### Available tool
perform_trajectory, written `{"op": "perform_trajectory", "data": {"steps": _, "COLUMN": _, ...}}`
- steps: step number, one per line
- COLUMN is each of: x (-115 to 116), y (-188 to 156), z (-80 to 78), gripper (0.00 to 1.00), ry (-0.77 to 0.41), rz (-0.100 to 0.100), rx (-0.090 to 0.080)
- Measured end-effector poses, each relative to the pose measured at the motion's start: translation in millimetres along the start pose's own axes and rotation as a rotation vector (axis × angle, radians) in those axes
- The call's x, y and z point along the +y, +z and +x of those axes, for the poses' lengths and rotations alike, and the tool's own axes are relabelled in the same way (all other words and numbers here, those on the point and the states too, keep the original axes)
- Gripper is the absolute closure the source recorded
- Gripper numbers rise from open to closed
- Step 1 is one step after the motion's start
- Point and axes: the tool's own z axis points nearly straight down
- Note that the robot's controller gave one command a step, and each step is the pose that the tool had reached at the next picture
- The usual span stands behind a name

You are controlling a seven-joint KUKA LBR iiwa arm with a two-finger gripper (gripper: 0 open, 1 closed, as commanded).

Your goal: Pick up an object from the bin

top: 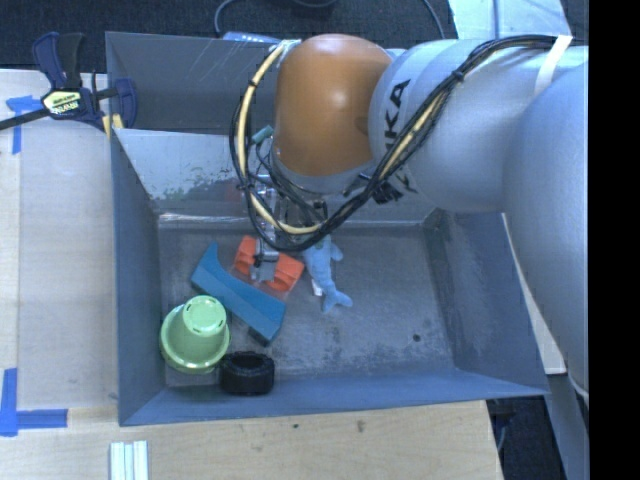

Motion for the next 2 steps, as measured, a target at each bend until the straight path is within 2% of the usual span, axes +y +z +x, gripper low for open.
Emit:
{"op": "perform_trajectory", "data": {"steps": 1, "x": -0.7, "y": -5.2, "z": -1.6, "gripper": 0.00, "ry": 0.002, "rz": -0.001, "rx": -0.008}}
{"op": "perform_trajectory", "data": {"steps": 2, "x": -9.9, "y": 23.6, "z": -5.4, "gripper": 0.00, "ry": -0.062, "rz": -0.003, "rx": -0.013}}
